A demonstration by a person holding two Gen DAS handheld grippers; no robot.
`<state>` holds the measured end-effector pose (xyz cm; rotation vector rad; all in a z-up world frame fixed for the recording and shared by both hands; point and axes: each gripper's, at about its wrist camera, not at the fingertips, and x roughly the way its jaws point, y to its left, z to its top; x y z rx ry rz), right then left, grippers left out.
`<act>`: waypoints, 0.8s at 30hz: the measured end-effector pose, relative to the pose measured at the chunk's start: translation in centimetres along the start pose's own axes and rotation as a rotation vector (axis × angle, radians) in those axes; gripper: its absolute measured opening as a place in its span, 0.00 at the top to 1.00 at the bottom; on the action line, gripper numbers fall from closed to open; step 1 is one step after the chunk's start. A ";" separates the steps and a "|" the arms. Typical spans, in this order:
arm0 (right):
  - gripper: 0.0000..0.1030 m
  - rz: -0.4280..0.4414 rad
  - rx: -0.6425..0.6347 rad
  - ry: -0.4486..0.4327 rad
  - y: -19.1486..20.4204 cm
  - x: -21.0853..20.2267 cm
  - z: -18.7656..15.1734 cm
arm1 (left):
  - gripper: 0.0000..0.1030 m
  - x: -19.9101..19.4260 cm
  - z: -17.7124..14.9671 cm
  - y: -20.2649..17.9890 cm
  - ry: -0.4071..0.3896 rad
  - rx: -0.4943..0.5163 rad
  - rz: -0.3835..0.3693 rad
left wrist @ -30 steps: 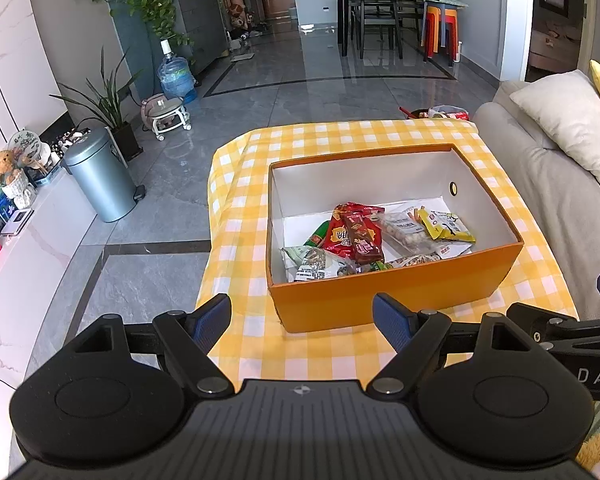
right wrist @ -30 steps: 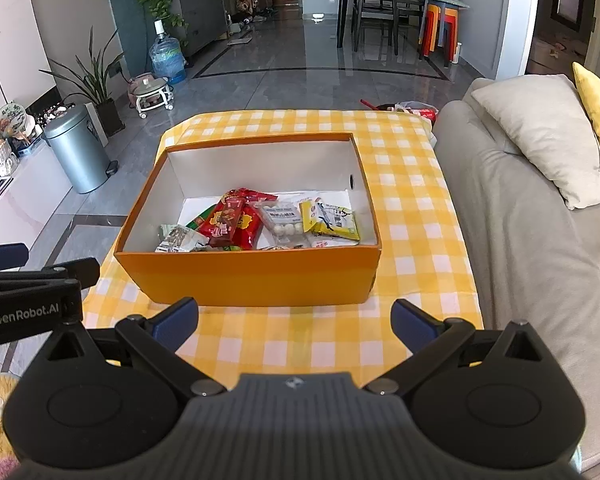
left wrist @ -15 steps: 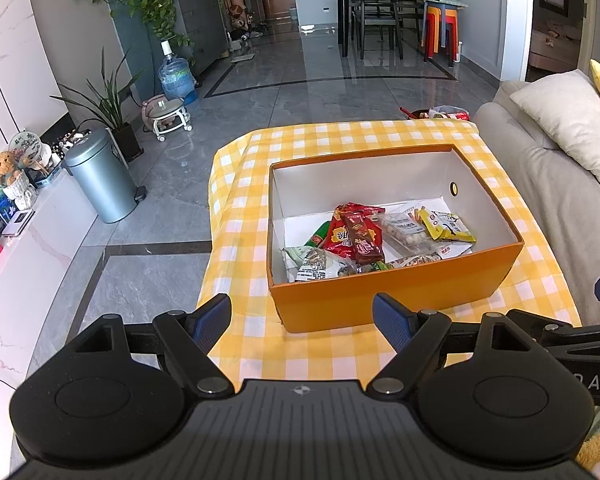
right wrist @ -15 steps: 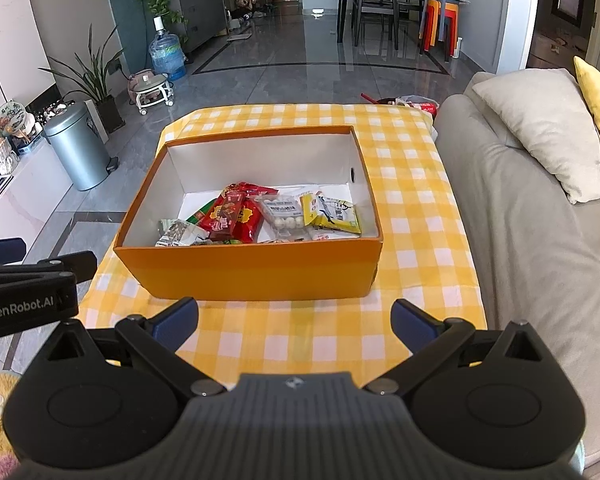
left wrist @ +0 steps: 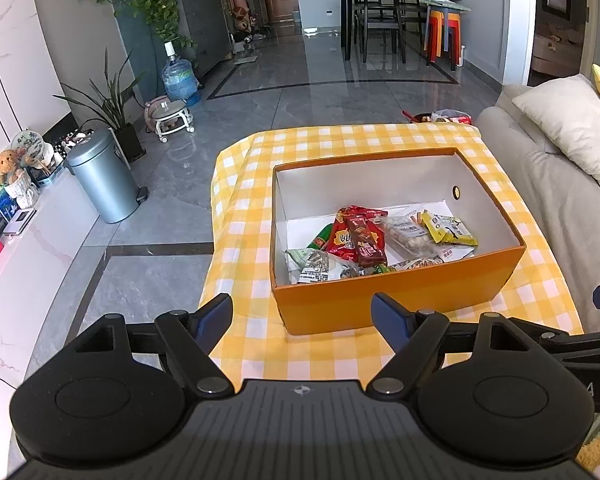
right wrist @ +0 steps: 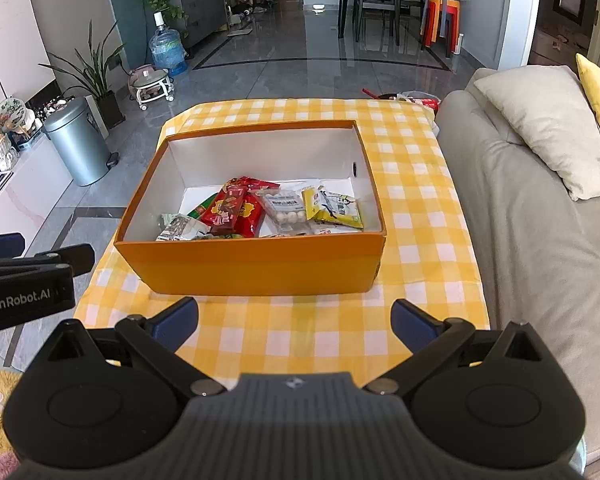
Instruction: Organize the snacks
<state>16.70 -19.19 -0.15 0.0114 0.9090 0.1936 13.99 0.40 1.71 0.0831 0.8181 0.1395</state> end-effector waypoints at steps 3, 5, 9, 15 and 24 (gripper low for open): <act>0.04 0.001 -0.004 0.005 0.1 0.1 -0.1 | 0.10 0.0 0.0 0.0 0.002 -0.001 -0.004; 0.04 0.001 -0.005 0.007 0.2 0.1 -0.1 | 0.10 -0.1 -0.1 0.2 0.003 -0.001 -0.004; 0.04 0.001 -0.005 0.008 0.2 0.2 -0.1 | 0.11 0.0 0.0 0.2 0.005 -0.001 -0.004; 0.04 0.002 -0.007 0.019 0.3 0.4 -0.2 | 0.11 -0.1 -0.1 0.3 0.003 0.001 -0.005; 0.04 0.004 -0.011 0.024 0.4 0.5 0.0 | 0.11 -0.1 0.0 0.5 -0.010 0.000 -0.001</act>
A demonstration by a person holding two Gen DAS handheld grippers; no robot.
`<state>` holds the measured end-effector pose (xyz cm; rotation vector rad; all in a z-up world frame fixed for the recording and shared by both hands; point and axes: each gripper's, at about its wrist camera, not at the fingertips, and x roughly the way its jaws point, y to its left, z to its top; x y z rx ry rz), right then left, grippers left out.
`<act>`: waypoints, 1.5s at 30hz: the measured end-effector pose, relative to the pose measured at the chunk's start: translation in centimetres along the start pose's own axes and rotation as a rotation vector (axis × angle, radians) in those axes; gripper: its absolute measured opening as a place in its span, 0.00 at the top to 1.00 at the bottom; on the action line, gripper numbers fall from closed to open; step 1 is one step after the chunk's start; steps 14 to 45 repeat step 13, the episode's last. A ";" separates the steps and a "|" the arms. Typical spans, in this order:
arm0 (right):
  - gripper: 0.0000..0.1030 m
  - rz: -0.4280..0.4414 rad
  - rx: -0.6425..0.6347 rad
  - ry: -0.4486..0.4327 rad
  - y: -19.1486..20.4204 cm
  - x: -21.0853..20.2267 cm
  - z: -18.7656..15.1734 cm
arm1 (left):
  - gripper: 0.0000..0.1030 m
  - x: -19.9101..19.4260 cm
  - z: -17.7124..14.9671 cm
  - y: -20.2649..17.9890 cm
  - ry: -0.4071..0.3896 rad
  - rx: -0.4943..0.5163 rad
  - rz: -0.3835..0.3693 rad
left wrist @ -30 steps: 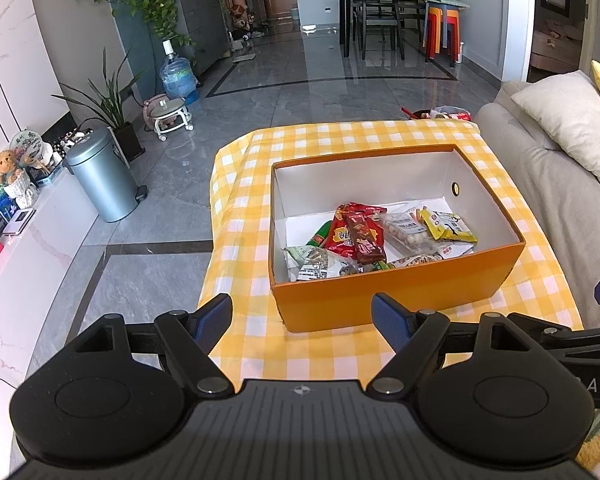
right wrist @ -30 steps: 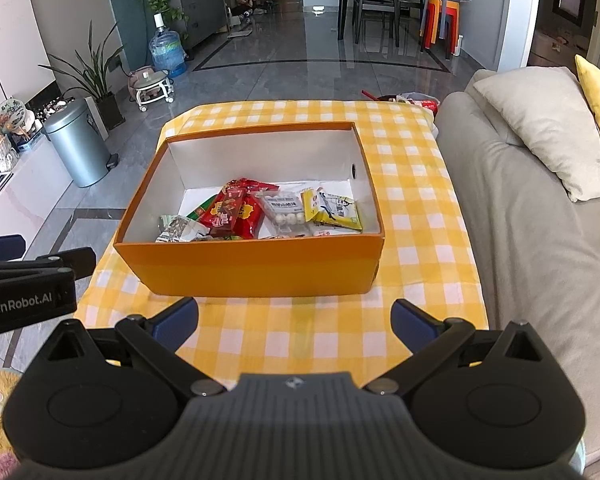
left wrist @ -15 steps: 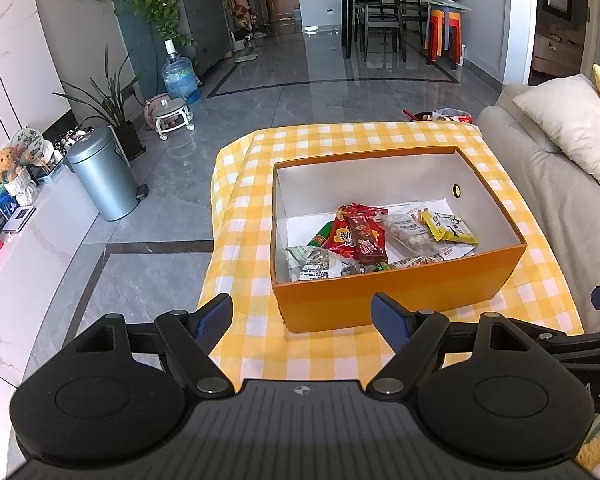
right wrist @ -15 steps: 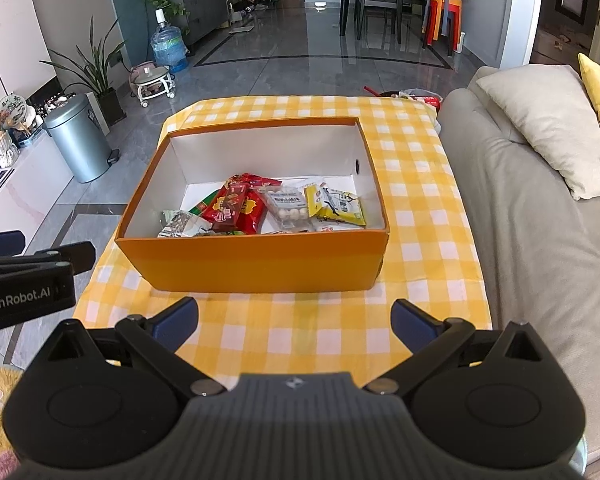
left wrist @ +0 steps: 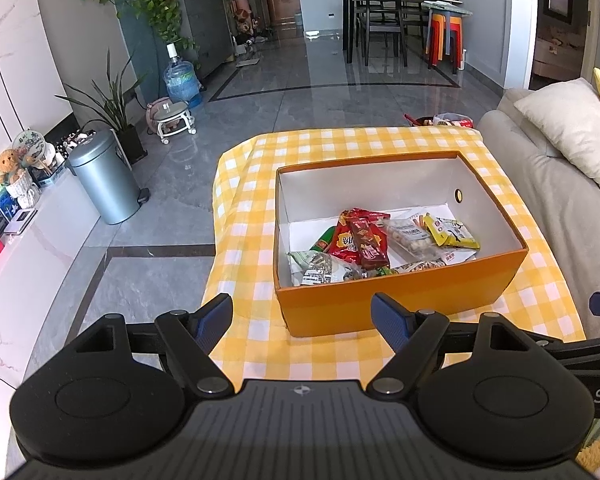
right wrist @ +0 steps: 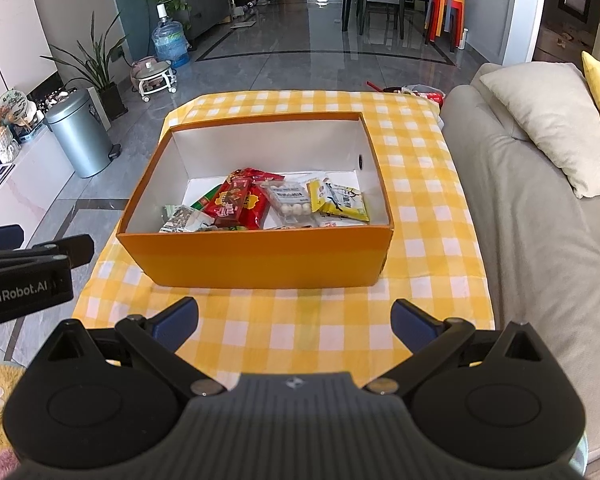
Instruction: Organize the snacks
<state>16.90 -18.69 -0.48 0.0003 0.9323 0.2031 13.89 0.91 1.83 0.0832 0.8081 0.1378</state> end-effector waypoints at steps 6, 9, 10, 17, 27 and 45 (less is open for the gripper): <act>0.04 0.001 -0.007 0.004 0.2 0.1 0.0 | 0.10 0.0 0.0 0.0 -0.002 -0.002 -0.003; 0.04 0.001 -0.009 0.006 0.2 0.1 0.0 | 0.11 -0.1 0.0 0.1 -0.005 -0.003 -0.005; 0.04 0.001 -0.009 0.007 0.3 0.1 0.0 | 0.11 -0.1 0.0 0.2 -0.006 -0.003 -0.004; 0.04 0.001 -0.009 0.011 0.3 0.1 0.0 | 0.10 -0.3 0.1 0.3 -0.012 -0.004 -0.006; 0.04 0.001 -0.009 0.011 0.3 0.1 0.0 | 0.10 -0.3 0.1 0.3 -0.012 -0.004 -0.006; 0.04 0.001 -0.009 0.011 0.3 0.1 0.0 | 0.10 -0.3 0.1 0.3 -0.012 -0.004 -0.006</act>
